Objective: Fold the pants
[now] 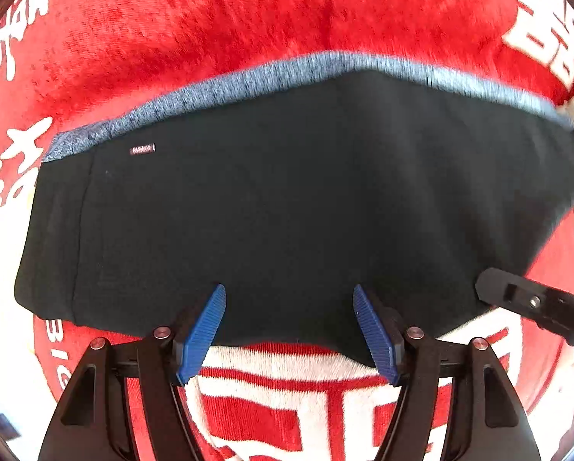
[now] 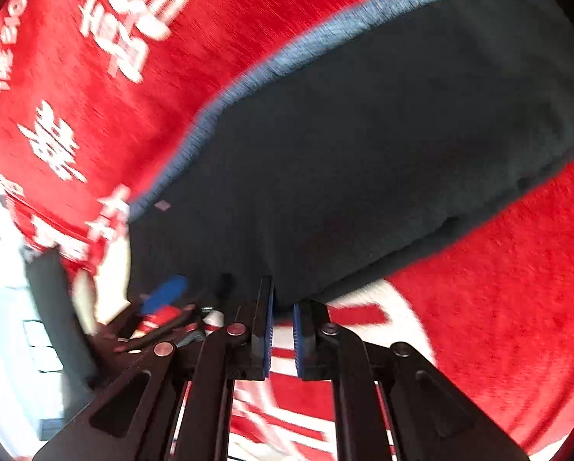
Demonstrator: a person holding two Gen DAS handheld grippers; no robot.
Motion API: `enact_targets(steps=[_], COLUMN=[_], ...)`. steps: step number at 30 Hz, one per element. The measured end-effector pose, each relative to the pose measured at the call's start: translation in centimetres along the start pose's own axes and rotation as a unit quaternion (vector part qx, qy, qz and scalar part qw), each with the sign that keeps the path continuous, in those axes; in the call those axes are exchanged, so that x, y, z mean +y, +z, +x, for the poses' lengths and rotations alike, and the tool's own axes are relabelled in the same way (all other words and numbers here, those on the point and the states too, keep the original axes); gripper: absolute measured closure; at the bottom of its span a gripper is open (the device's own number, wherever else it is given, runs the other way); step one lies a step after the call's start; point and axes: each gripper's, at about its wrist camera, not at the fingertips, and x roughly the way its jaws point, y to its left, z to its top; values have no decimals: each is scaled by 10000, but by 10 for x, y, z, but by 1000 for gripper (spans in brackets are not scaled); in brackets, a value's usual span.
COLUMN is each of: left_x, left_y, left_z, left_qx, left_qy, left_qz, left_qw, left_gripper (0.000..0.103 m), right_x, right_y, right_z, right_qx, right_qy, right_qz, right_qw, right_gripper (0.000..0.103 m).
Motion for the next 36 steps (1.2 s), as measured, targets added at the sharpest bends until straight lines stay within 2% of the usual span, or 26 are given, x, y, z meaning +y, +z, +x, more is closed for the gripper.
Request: enact_targets(steps=[3, 5, 7, 9, 11, 13, 18, 23, 26, 27, 28, 29, 33, 36], left_x=[-5, -2, 10, 29, 49, 57, 34, -11, -29, -31, -31, -30, -18, -23], left_y=[-5, -4, -3, -4, -5, -6, 4, 26, 24, 21, 19, 18, 20, 25], left_z=[1, 0, -1, -4, -8, -12, -19, -12, 3, 6, 5, 5, 8, -3], left_qx=[-210, -193, -97, -52, 18, 62, -70, -179, 74, 58, -47, -94, 84, 107], left_qy=[154, 137, 166, 315, 280, 269, 144, -152, -149, -135, -95, -54, -217, -70], left_qz=[169, 125, -23, -291, -628, -763, -479, -207, -33, -37, -52, -38, -346, -300], left_qw=[9995, 9996, 9998, 9991, 9976, 9967, 9987, 9995, 9999, 9999, 9999, 9999, 9991, 9995], left_gripper=[28, 26, 26, 26, 26, 26, 26, 26, 26, 25, 21, 18, 17, 17], right_x=[-7, -6, -11, -20, -27, -36, -38, -26, -32, -38, -47, -55, -58, -61], right_y=[-5, -5, -6, -8, -9, -8, 10, 40, 53, 56, 57, 57, 54, 51], right_z=[9, 6, 1, -13, -33, -53, -90, -87, -67, -58, -53, -55, -62, -72], right_qx=[-70, -71, 43, 69, -51, -200, -813, -997, -844, -711, -599, -682, -711, -691], right_qy=[-32, -2, 61, -156, -501, -696, -1264, -1567, -2057, -2201, -2234, -2072, -2059, -2011], right_qz=[-126, -168, -79, -12, -86, -154, -632, -1097, -1388, -1416, -1401, -1400, -1449, -1231], right_qw=[9999, 9998, 9999, 9999, 9987, 9973, 9866, 9764, 9651, 9625, 9628, 9658, 9652, 9693], right_gripper=[95, 95, 83, 70, 70, 70, 70, 70, 71, 75, 75, 75, 75, 75])
